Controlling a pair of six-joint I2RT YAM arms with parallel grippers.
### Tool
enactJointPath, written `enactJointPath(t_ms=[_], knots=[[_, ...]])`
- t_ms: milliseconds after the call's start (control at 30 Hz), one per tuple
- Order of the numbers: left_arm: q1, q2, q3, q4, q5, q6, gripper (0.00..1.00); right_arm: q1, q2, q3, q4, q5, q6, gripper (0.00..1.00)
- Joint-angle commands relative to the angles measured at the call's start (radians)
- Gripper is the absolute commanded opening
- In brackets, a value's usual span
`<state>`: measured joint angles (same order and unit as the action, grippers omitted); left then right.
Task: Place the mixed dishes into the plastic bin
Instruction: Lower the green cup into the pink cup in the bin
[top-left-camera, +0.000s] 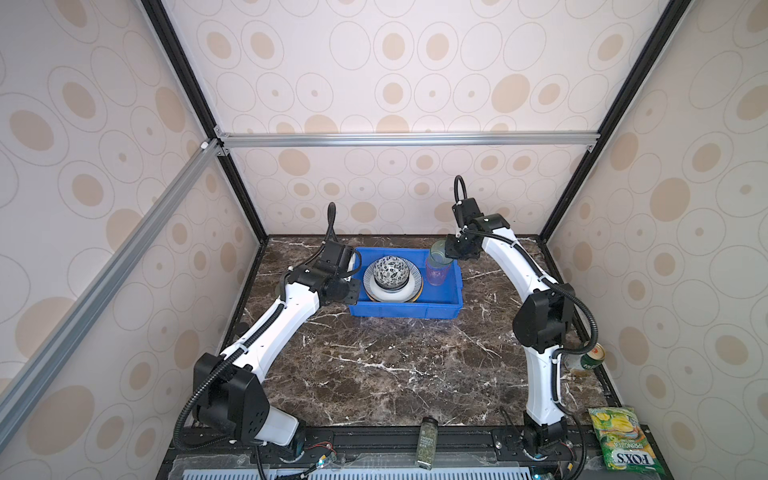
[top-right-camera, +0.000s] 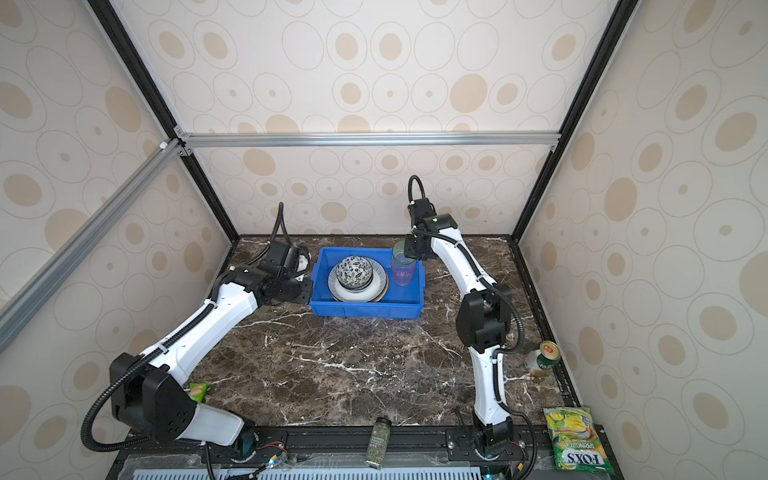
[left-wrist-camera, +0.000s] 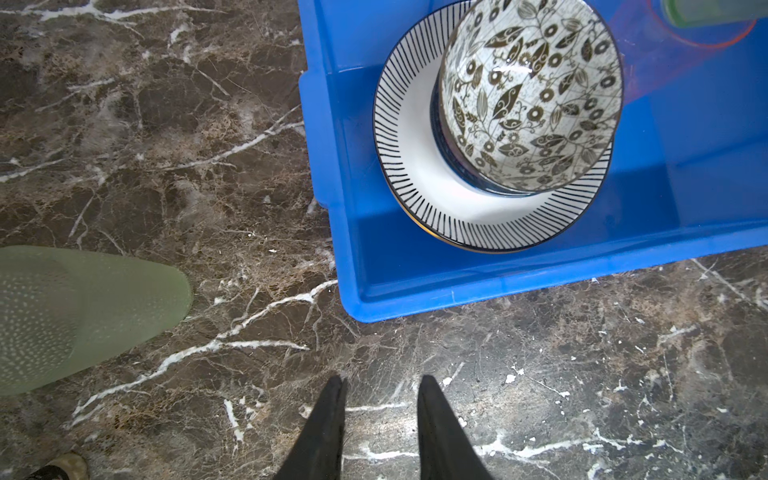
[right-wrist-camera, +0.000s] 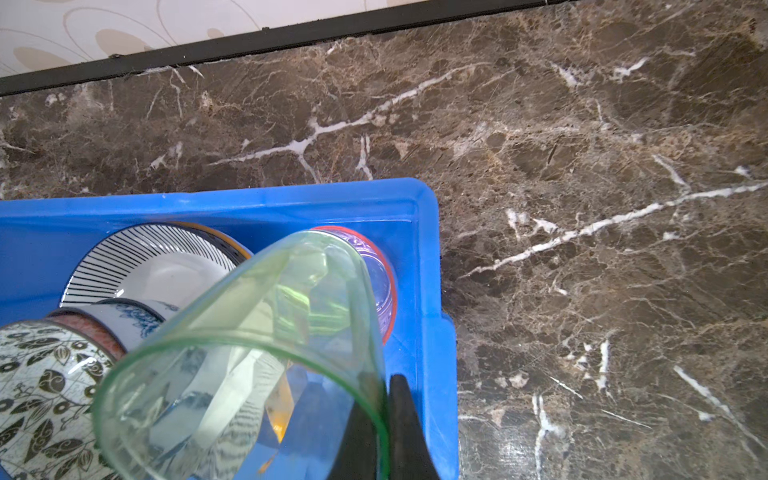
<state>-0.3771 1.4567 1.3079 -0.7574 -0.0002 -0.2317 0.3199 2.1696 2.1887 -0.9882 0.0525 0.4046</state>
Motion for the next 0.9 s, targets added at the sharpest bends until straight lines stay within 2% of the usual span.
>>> enactJointPath(t_ms=[0,133,533,867], knots=[[0.009,-0.033,-0.011,-0.016,-0.011,-0.008,0.31,-0.007,0.024,0.061,-0.083,-0.012,0.013,0.00],[0.015,-0.039,-0.030,-0.004,-0.003,-0.003,0.31,-0.009,0.041,0.101,-0.119,0.003,0.003,0.00],[0.021,-0.087,-0.094,0.035,0.006,-0.003,0.31,-0.013,0.202,0.354,-0.304,0.028,-0.025,0.02],[0.035,-0.100,-0.113,0.049,0.014,0.005,0.32,-0.013,0.226,0.371,-0.315,0.029,-0.035,0.05]])
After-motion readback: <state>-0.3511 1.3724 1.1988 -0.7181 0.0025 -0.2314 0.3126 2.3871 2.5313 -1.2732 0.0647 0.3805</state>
